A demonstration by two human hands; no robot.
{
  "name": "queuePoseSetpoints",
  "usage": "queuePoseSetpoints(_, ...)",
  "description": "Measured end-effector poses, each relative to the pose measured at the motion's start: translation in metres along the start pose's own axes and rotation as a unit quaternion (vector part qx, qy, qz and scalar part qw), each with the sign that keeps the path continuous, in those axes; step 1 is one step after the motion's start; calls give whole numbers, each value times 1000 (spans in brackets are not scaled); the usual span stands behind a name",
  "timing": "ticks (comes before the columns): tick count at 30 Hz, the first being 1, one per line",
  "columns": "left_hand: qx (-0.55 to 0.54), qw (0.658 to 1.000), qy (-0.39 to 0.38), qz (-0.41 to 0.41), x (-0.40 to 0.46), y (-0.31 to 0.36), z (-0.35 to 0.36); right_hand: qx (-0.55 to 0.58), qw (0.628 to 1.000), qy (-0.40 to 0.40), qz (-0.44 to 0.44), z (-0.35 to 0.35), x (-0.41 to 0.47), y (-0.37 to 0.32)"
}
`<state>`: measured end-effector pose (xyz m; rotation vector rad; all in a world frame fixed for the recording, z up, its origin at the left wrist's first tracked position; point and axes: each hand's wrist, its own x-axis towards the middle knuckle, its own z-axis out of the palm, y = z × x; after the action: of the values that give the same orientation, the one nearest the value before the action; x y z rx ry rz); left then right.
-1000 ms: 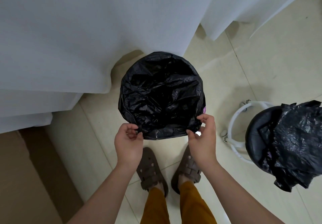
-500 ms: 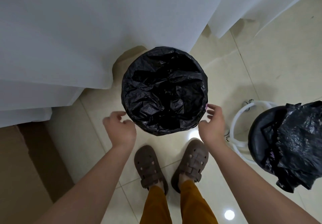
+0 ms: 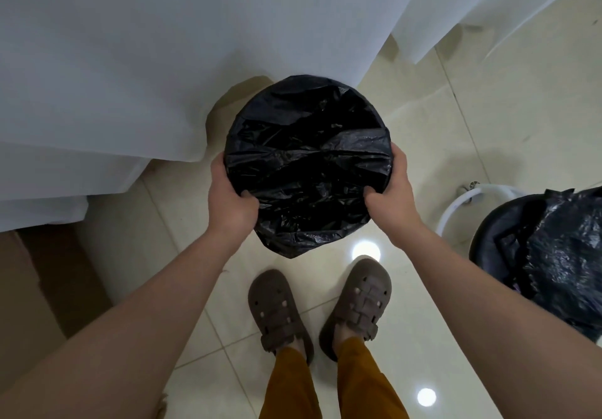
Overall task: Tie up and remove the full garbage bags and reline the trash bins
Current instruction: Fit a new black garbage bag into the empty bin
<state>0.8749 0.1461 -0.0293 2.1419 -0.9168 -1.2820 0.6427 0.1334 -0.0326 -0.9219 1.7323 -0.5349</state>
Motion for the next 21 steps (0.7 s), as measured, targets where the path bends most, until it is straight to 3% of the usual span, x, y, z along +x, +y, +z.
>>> queuePoseSetpoints(3,-3,1000,1,17,-1,4,0,9,1000,3,4,-1,0,1)
queuePoseSetpoints(7,37,994,65,80,-4,17,-1,15,999,34,-40,-2,-2,-12)
queuePoseSetpoints(10,91,982,42,158,1,25,-2,-66,989,27,-128,1,3,-19)
queuePoseSetpoints(13,156,965,32,208,10,24,-6,-132,983,17,-127,3,14,-17)
queuePoseSetpoints(17,217,957,36,190,14,9,-14,-179,978,43,-101,1,19,-8)
queuePoseSetpoints(21,201,958,34,201,3,8,-11,-177,978,31,-103,1,12,-9)
